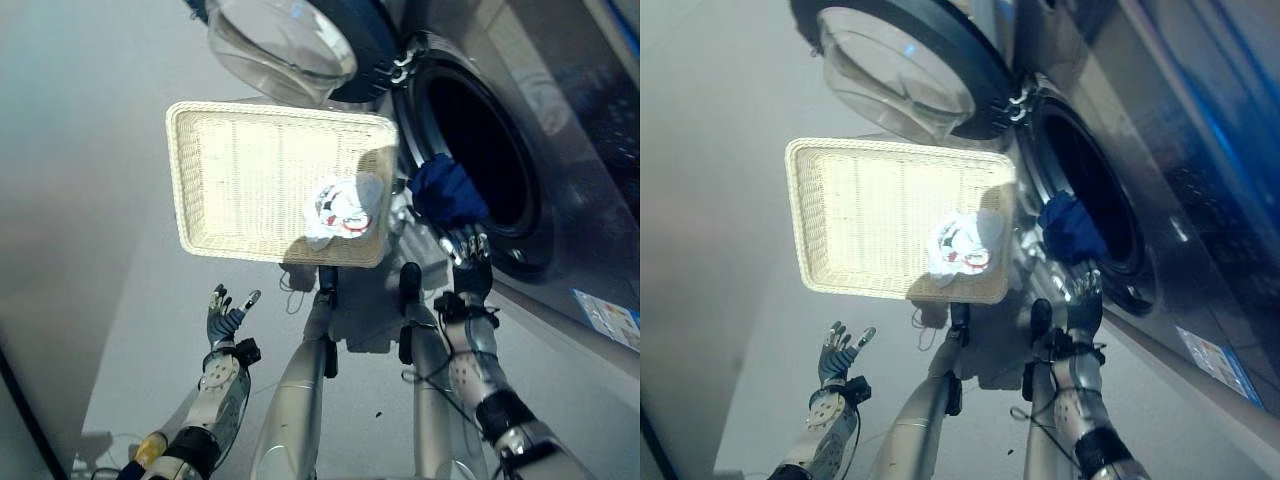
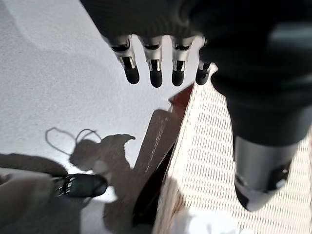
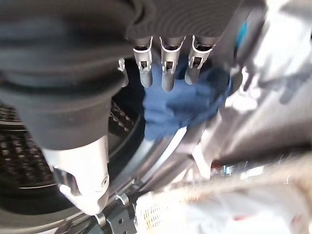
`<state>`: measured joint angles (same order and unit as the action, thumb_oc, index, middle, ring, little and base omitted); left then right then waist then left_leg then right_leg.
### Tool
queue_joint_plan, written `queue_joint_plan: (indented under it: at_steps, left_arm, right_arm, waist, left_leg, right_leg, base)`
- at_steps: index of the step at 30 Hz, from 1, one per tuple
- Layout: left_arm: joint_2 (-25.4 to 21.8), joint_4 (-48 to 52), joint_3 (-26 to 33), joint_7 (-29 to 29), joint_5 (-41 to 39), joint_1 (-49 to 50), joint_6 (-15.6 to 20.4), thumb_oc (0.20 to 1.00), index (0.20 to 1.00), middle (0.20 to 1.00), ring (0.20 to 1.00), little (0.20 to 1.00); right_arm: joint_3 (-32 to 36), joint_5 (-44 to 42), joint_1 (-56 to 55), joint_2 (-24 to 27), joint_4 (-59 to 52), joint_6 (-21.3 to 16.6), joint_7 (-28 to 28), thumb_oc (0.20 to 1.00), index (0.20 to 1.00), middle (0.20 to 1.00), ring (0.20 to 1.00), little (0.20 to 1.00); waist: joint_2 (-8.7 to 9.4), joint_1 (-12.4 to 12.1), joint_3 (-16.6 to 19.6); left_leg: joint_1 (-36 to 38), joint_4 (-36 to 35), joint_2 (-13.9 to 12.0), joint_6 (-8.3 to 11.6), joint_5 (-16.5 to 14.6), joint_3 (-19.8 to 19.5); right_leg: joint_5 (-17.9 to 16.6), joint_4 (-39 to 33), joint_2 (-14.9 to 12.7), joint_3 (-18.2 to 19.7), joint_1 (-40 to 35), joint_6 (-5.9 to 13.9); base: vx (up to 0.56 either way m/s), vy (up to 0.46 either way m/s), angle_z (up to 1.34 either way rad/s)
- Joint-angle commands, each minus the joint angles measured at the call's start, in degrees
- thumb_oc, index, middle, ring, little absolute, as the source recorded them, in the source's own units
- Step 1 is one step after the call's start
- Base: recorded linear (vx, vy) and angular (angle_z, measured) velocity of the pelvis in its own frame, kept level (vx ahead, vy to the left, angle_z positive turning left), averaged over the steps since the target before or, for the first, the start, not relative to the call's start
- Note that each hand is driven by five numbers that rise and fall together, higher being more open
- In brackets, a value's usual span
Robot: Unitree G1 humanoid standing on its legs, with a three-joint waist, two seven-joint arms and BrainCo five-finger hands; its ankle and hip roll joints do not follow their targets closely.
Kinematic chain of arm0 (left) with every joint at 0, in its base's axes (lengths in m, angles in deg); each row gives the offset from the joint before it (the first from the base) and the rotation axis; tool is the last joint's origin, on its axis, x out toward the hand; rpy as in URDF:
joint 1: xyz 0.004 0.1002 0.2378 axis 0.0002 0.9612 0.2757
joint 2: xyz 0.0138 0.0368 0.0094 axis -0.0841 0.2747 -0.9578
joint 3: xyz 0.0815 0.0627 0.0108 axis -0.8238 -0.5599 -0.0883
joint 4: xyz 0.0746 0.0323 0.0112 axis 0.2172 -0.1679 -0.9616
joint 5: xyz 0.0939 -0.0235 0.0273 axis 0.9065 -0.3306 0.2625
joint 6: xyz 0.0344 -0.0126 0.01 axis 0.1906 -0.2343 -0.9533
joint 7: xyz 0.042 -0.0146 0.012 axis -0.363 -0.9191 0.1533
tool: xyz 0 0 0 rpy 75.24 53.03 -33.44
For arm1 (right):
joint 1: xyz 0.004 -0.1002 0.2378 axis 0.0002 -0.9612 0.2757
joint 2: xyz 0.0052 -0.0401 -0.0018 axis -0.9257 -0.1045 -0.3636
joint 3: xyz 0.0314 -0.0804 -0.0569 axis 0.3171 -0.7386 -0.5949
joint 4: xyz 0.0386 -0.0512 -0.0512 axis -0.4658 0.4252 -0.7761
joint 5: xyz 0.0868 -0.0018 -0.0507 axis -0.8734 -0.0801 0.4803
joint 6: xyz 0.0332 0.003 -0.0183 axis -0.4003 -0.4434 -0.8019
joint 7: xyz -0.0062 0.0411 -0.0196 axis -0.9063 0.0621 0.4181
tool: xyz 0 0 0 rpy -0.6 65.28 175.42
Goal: Put the clothes into the washing machine.
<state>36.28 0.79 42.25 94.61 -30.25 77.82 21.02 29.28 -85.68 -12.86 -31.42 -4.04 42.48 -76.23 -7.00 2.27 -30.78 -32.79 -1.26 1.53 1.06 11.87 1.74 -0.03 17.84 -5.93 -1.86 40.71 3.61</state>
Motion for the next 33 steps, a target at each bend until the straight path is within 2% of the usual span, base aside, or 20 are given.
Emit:
queue_joint_plan:
  at_steps: [1,3,4,5,6,8,9,10,12,15,17,19,21,22,24,28,29,33]
  left_arm:
    - [-1.8,-0.8,3.6,0.5,2.6,4.4,2.1,1.000,1.000,1.000,1.000,1.000]
    - [-2.2,-1.8,3.8,0.1,2.5,3.9,1.9,1.000,1.000,1.000,1.000,1.000]
    - [-2.4,-2.2,3.8,-0.3,2.3,3.7,1.8,1.000,1.000,1.000,1.000,1.000]
    - [-2.8,-3.3,3.8,-0.9,2.5,3.3,2.0,1.000,1.000,1.000,1.000,1.000]
    - [-2.8,-3.7,3.8,-1.0,2.5,3.1,2.1,1.000,1.000,1.000,1.000,1.000]
    - [-3.1,-5.8,2.8,-1.2,2.3,1.5,2.3,1.000,1.000,1.000,1.000,1.000]
    - [-3.0,-6.0,2.7,-1.2,2.3,1.3,2.3,1.000,1.000,1.000,1.000,1.000]
    - [-3.0,-6.5,2.2,-1.0,2.3,0.7,2.4,1.000,1.000,1.000,1.000,1.000]
    - [-2.9,-7.4,1.1,-0.7,2.0,-0.7,2.5,1.000,1.000,1.000,1.000,1.000]
    - [-2.3,-7.7,-1.1,0.3,1.7,-2.8,2.3,1.000,1.000,1.000,1.000,1.000]
    - [-1.9,-7.5,-1.8,0.6,1.7,-3.4,2.1,1.000,1.000,1.000,1.000,1.000]
    - [-1.5,-6.3,-3.5,0.7,1.7,-4.0,1.6,1.000,1.000,1.000,1.000,1.000]
    - [-1.3,-5.9,-4.3,0.6,1.6,-4.2,1.5,1.000,1.000,1.000,1.000,1.000]
    - [-1.3,-5.1,-4.9,0.5,1.5,-4.6,1.1,1.000,1.000,1.000,1.000,1.000]
    - [-1.3,-4.2,-5.7,0.5,1.4,-4.4,1.0,1.000,1.000,1.000,1.000,1.000]
    - [-1.7,-1.7,-7.8,0.9,0.6,-4.7,0.4,1.000,1.000,1.000,1.000,1.000]
    - [-1.9,-1.2,-8.1,1.0,0.4,-5.1,0.3,1.000,1.000,1.000,1.000,1.000]
    - [-2.5,0.5,-9.4,1.3,-0.2,-5.1,0.5,1.000,1.000,1.000,1.000,1.000]
  right_arm:
    - [-1.2,12.4,-1.7,2.6,-6.0,-3.7,-0.3,1.000,1.000,1.000,1.000,1.000]
    - [-2.4,14.4,-1.8,3.9,-4.9,-1.9,-0.9,1.000,1.000,1.000,1.000,1.000]
    - [-2.8,12.8,-1.9,4.3,-4.0,-0.8,0.2,1.000,1.000,1.000,1.000,1.000]
    - [-2.9,11.6,-1.8,4.7,-1.7,2.1,-0.4,1.000,1.000,1.000,1.000,1.000]
    - [-2.9,11.5,-1.6,4.8,-0.7,2.4,-0.4,1.000,1.000,1.000,1.000,1.000]
    - [-3.1,3.6,-0.5,4.3,5.9,8.6,0.7,1.000,1.000,1.000,1.000,1.000]
    - [-2.9,2.3,-0.3,4.1,6.9,8.9,1.8,1.000,1.000,1.000,1.000,1.000]
    - [-2.4,-3.4,0.4,3.4,9.5,11.3,4.5,1.000,1.000,1.000,1.000,1.000]
    - [-1.3,-9.2,2.6,2.1,14.0,15.4,6.6,1.000,1.000,1.000,1.000,1.000]
    - [-0.1,-16.9,8.0,-0.3,20.1,22.6,6.6,1.000,1.000,1.000,1.000,1.000]
    - [0.8,-18.5,9.9,-0.8,22.6,24.6,6.0,1.000,1.000,1.000,1.000,1.000]
    - [3.7,-25.6,14.7,-0.4,28.0,28.0,5.8,1.000,1.000,1.000,1.000,1.000]
    - [5.1,-28.1,16.8,0.4,30.0,28.6,5.7,1.000,1.000,1.000,1.000,1.000]
    - [7.1,-31.8,19.5,1.3,32.1,29.7,5.7,1.000,1.000,1.000,1.000,1.000]
    - [8.5,-32.8,21.4,2.0,33.6,29.9,5.4,1.000,1.000,1.000,1.000,1.000]
    - [10.6,-33.1,26.6,3.4,35.8,26.4,4.1,1.000,1.000,1.000,1.000,1.000]
    - [10.5,-33.5,27.9,3.8,35.8,26.0,3.8,1.000,1.000,1.000,1.000,1.000]
    - [10.6,-29.8,31.0,5.1,37.1,23.9,3.2,1.000,1.000,1.000,1.000,1.000]
  waist:
    - [3.12,0.5,1.0]
    - [3.31,0.7,1.0]
    - [3.36,0.7,1.0]
    - [3.42,0.8,1.0]
    - [3.39,0.8,1.0]
    - [3.14,0.5,1.0]
    - [3.03,0.4,1.0]
    - [2.76,0.2,1.0]
    - [2.17,-0.2,1.0]
    - [0.17,-1.5,1.0]
    - [-0.82,-2.2,1.0]
    - [-3.47,-3.9,1.0]
    - [-4.50,-4.4,1.0]
    - [-5.65,-5.1,1.0]
    - [-6.54,-5.7,1.0]
    - [-8.24,-7.0,1.0]
    - [-8.52,-7.3,1.0]
    - [-8.95,-8.1,1.0]
  left_leg:
    - [-1.4,6.5,4.9,-0.64,-5.2,-0.4]
    - [-1.5,6.7,4.8,-0.53,-5.3,-0.3]
    - [-1.5,6.8,4.7,-0.45,-5.3,-0.3]
    - [-1.7,7.1,4.7,-0.35,-5.3,-0.3]
    - [-1.7,7.1,4.6,-0.35,-5.3,-0.3]
    - [-2.3,7.4,4.4,-0.22,-5.3,-0.4]
    - [-2.4,7.4,4.4,-0.22,-5.2,-0.4]
    - [-2.9,7.5,4.3,-0.20,-5.1,-0.4]
    - [-3.9,7.9,4.2,-0.13,-4.9,-0.5]
    - [-6.4,8.9,4.2,0.08,-4.2,-0.9]
    - [-7.5,9.4,4.1,0.24,-3.9,-1.0]
    - [-9.7,10.8,3.9,0.56,-3.6,-1.0]
    - [-10.2,11.7,4.0,0.64,-4.1,-1.2]
    - [-11.7,12.3,3.7,0.77,-3.6,-1.2]
    - [-12.5,13.3,3.7,0.86,-4.1,-1.4]
    - [-16.3,14.7,2.8,1.11,-3.8,-1.4]
    - [-17.6,14.5,2.4,1.17,-3.0,-1.5]
    - [-20.9,15.6,1.9,1.23,-3.2,-1.9]
  right_leg:
    - [-9.6,-11.1,2.8,-1.7,-2.8,0.98]
    - [-9.6,-10.9,2.8,-1.6,-2.7,1.09]
    - [-9.5,-10.8,2.8,-1.5,-2.6,1.11]
    - [-9.4,-10.6,2.9,-1.4,-2.5,1.14]
    - [-9.4,-10.6,2.9,-1.4,-2.5,1.14]
    - [-9.3,-10.0,2.9,-1.4,-1.8,1.08]
    - [-9.3,-9.8,2.9,-1.4,-1.7,1.03]
    - [-8.9,-9.2,3.0,-1.4,-1.3,0.94]
    - [-8.5,-8.2,3.0,-1.6,-0.4,0.72]
    - [-6.8,-5.1,3.1,-2.1,1.9,0.13]
    - [-5.9,-3.5,3.1,-2.5,2.9,-0.07]
    - [-3.6,0.3,2.7,-3.4,5.4,-0.63]
    - [-2.1,2.2,2.5,-3.6,6.3,-0.77]
    - [-1.9,3.5,2.5,-3.8,8.1,-0.96]
    - [-0.6,5.3,2.3,-4.0,9.2,-1.06]
    - [0.9,8.4,2.7,-3.9,13.5,-1.49]
    - [0.2,8.3,3.0,-3.9,14.7,-1.65]
    - [1.4,10.7,3.2,-3.7,18.0,-1.81]
  base:
    - [0.00,-0.017,-0.07]
    - [0.00,-0.020,-0.06]
    - [0.01,-0.034,-0.12]
    - [0.01,-0.038,-0.11]
    - [0.01,-0.063,-0.07]
    - [0.02,-0.066,-0.03]
    - [0.02,-0.047,-0.01]
    - [0.02,-0.035,0.01]
    - [0.03,-0.045,0.01]
    - [0.02,-0.051,0.00]
    - [0.04,-0.052,-0.01]
    - [0.05,-0.084,0.05]
    - [0.04,-0.074,0.15]
    - [0.04,-0.080,0.24]
    - [0.04,-0.065,0.32]
    - [0.02,-0.082,0.20]
    - [0.01,-0.076,0.09]
    - [0.01,-0.071,0.06]
